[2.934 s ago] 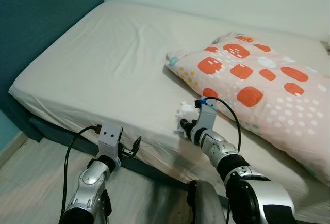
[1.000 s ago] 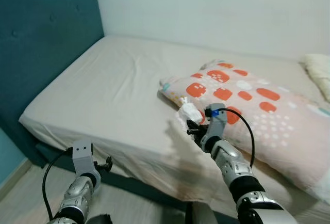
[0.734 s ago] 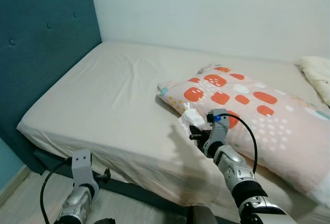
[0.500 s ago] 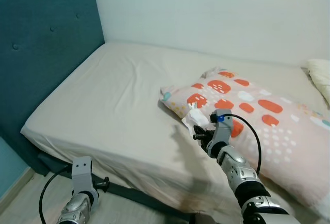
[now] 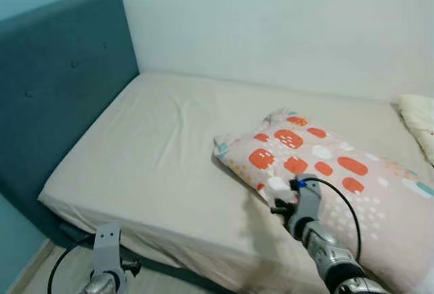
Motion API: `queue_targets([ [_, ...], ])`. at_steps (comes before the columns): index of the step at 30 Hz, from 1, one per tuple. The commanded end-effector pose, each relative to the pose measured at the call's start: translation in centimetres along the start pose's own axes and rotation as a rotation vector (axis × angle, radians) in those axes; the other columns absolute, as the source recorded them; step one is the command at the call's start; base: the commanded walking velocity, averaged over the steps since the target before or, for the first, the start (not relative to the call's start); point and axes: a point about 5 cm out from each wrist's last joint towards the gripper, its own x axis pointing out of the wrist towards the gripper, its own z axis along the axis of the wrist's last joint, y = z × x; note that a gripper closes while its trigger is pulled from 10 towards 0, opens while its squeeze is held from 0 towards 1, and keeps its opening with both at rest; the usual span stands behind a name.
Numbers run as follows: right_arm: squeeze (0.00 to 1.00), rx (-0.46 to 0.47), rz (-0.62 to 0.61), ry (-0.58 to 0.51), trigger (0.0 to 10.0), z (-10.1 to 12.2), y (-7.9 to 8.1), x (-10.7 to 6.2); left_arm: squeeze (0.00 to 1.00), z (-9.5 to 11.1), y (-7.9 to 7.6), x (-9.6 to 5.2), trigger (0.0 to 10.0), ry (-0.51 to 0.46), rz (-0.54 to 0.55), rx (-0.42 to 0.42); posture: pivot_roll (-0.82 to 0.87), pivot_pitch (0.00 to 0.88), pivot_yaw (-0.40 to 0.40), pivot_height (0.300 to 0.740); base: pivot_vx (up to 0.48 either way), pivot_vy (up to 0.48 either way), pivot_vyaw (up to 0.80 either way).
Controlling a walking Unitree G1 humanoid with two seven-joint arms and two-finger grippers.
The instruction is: Clean up the room
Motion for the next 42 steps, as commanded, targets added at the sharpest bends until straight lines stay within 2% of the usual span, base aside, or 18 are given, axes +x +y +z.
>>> queue_targets([
  [1, 0.00, 0.010, -0.045, 0.054, 10.0, -1.9, -0.9, -0.7, 0.00, -1.5, 0.7, -0.4, 10.0, 0.057, 0.016, 0.022, 0.02, 0.000, -0.024, 0.726, 0.000, 0.000, 0.00],
  [3, 0.00, 0.023, -0.082, 0.093, 10.0, -3.3, -1.6, -1.4, 0.00, -2.1, 0.8, -0.6, 10.0, 0.080, 0.020, 0.039, 0.02, 0.000, -0.023, 0.736, 0.000, 0.000, 0.00],
  [4, 0.00, 0.023, -0.082, 0.093, 10.0, -3.3, -1.6, -1.4, 0.00, -2.1, 0.8, -0.6, 10.0, 0.080, 0.020, 0.039, 0.02, 0.000, -0.023, 0.736, 0.000, 0.000, 0.00],
  [6, 0.00, 0.044, -0.126, 0.155, 10.0, -5.3, -2.4, -2.4, 0.00, -3.0, 0.9, -0.8, 10.0, 0.110, 0.021, 0.061, 0.02, 0.000, -0.023, 0.740, 0.000, 0.000, 0.00],
  [7, 0.00, 0.044, -0.126, 0.155, 10.0, -5.3, -2.4, -2.4, 0.00, -3.0, 0.9, -0.8, 10.0, 0.110, 0.021, 0.061, 0.02, 0.000, -0.023, 0.740, 0.000, 0.000, 0.00],
  [11, 0.00, 0.075, -0.174, 0.235, 10.0, -7.9, -3.1, -3.8, 0.00, -4.0, 1.1, -1.1, 10.0, 0.148, 0.025, 0.084, 0.02, 0.000, -0.025, 0.740, 0.000, 0.000, 0.00],
  [12, 0.00, 0.075, -0.174, 0.235, 10.0, -7.9, -3.1, -3.8, 0.00, -4.0, 1.1, -1.1, 10.0, 0.148, 0.025, 0.084, 0.02, 0.000, -0.025, 0.740, 0.000, 0.000, 0.00],
  [13, 0.00, 0.100, -0.199, 0.307, 10.0, -10.1, -3.1, -4.9, 0.00, -4.7, 1.1, -1.4, 10.0, 0.174, 0.027, 0.093, 0.01, 0.000, -0.027, 0.740, 0.000, 0.000, 0.00],
  [14, 0.00, 0.109, -0.210, 0.340, 10.0, -11.1, -3.1, -5.5, 0.00, -5.0, 1.2, -1.5, 10.0, 0.185, 0.028, 0.096, 0.01, 0.000, -0.027, 0.740, 0.000, 0.000, 0.00],
  [18, 0.00, 0.123, -0.236, 0.394, 10.0, -12.5, -3.2, -6.4, 0.00, -5.2, 1.0, -1.5, 10.0, 0.192, 0.016, 0.111, 0.01, 0.000, -0.029, 0.740, 0.000, 0.000, 0.00],
  [20, 0.00, 0.123, -0.253, 0.482, 10.0, -14.8, -2.9, -7.9, 0.00, -5.4, 0.6, -1.5, 10.0, 0.199, -0.009, 0.152, 0.01, 0.000, -0.031, 0.740, 0.000, 0.000, 0.00],
  [23, 0.00, 0.111, -0.257, 0.530, 10.0, -15.8, -2.7, -8.5, 0.00, -5.6, 0.4, -1.6, 10.0, 0.206, -0.019, 0.170, 0.01, 0.000, -0.033, 0.740, 0.000, 0.000, 0.00],
  [26, 0.00, 0.075, -0.257, 0.627, 10.0, -17.8, -2.3, -10.1, 0.00, -5.9, 0.1, -1.6, 10.0, 0.221, -0.049, 0.229, 0.01, 0.000, -0.040, 0.740, 0.000, 0.000, 0.00],
  [27, 0.00, 0.075, -0.257, 0.627, 10.0, -17.8, -2.3, -10.1, 0.00, -5.9, 0.1, -1.6, 10.0, 0.221, -0.049, 0.229, 0.01, 0.000, -0.040, 0.740, 0.000, 0.000, 0.00],
  [29, 0.00, 0.067, -0.264, 0.662, 10.0, -18.6, -2.2, -10.9, 0.00, -6.0, -0.1, -1.7, 10.0, 0.231, -0.071, 0.290, 0.02, 0.000, -0.043, 0.740, 0.000, 0.000, 0.00],
  [33, 0.00, 0.058, -0.290, 0.675, 10.0, -18.8, -2.4, -11.1, 0.00, -6.2, -0.2, -1.7, 10.0, 0.239, -0.085, 0.326, 0.02, 0.000, -0.043, 0.740, 0.000, 0.000, 0.00],
  [40, 0.00, 0.005, -0.283, 0.649, 10.0, -17.7, -2.8, -10.2, 0.00, -6.8, -0.4, -1.9, 10.0, 0.253, -0.105, 0.364, 0.02, 0.000, -0.037, 0.740, 0.000, 0.000, 0.00],
  [42, 0.00, -0.028, -0.274, 0.637, 10.0, -17.0, -2.5, -9.4, 0.00, -7.0, -0.5, -2.0, 10.0, 0.260, -0.106, 0.358, 0.02, 0.000, -0.041, 0.740, 0.000, 0.000, 0.78],
])
